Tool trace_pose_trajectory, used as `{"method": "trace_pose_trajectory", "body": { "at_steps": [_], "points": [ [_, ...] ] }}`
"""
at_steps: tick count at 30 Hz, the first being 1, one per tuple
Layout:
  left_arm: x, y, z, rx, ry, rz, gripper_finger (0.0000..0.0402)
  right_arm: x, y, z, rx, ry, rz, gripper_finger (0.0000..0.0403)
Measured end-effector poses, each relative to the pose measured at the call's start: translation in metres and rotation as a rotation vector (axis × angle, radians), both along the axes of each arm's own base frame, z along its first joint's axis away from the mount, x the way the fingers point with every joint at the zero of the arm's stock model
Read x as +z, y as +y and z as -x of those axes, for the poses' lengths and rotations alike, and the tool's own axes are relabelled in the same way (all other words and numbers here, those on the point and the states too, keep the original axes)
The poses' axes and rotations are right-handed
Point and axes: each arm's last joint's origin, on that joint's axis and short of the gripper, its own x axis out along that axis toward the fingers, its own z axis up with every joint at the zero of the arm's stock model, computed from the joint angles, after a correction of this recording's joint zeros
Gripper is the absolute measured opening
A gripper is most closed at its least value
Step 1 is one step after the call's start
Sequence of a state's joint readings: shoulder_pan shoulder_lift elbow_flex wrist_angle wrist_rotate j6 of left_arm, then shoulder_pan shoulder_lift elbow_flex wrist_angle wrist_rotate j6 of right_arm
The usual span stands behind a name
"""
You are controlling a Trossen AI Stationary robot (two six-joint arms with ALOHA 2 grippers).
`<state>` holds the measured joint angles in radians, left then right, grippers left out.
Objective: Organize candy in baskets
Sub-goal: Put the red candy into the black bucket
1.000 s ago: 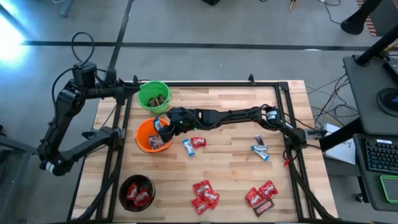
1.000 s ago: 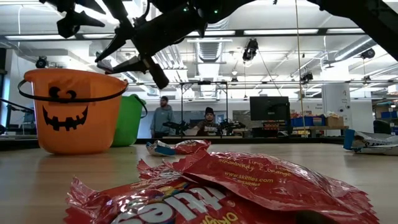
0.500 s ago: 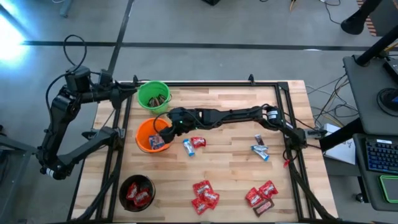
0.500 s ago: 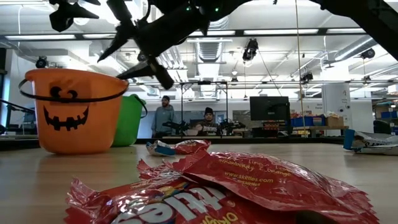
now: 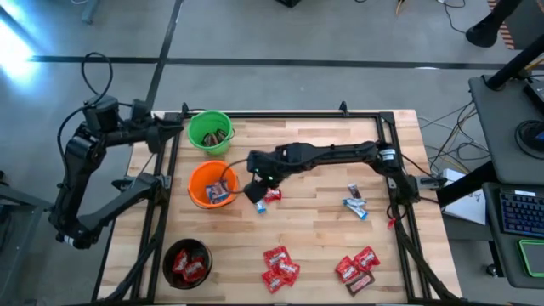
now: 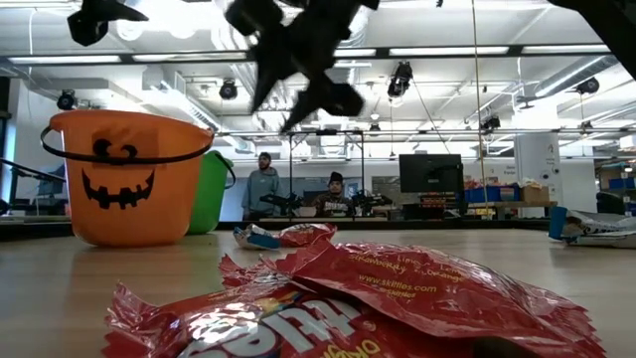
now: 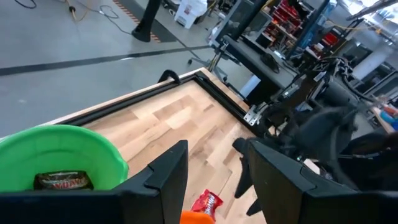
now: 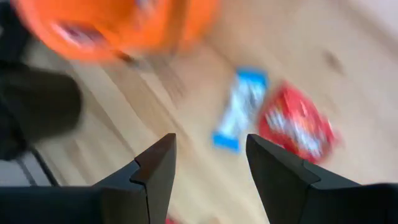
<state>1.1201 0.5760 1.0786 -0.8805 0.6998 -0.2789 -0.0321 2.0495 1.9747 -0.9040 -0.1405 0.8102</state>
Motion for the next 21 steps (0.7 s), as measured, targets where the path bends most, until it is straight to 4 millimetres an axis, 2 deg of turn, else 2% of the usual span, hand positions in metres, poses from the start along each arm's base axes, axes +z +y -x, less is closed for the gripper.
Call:
{"method": "trace_pose_trajectory", "body": {
  "at_steps": [2, 4, 9, 13, 17, 21],
  "points": [
    [0.000, -0.003, 0.001, 0.003, -0.009, 0.002, 0.0150, -0.010, 0.001, 0.004, -0.033, 0.101, -0.019, 0.0187],
    [0.001, -0.006, 0.003, 0.006, -0.017, -0.001, 0.0150, -0.023, 0.000, 0.003, 0.034, 0.145, 0.021, 0.0187],
    [0.002, -0.013, 0.006, 0.014, -0.042, 0.003, 0.0150, -0.033, 0.011, 0.000, 0.494, 0.122, 0.316, 0.0187],
    [0.002, -0.019, 0.009, 0.021, -0.062, 0.014, 0.0150, -0.036, 0.012, 0.002, 0.764, 0.117, 0.441, 0.0187],
    [0.003, -0.024, 0.011, 0.026, -0.078, 0.017, 0.0150, -0.039, 0.012, 0.003, 0.882, 0.113, 0.487, 0.0187],
    [0.003, -0.027, 0.013, 0.030, -0.091, 0.024, 0.0150, -0.062, 0.013, 0.004, 0.894, 0.192, 0.444, 0.0187]
  ]
}}
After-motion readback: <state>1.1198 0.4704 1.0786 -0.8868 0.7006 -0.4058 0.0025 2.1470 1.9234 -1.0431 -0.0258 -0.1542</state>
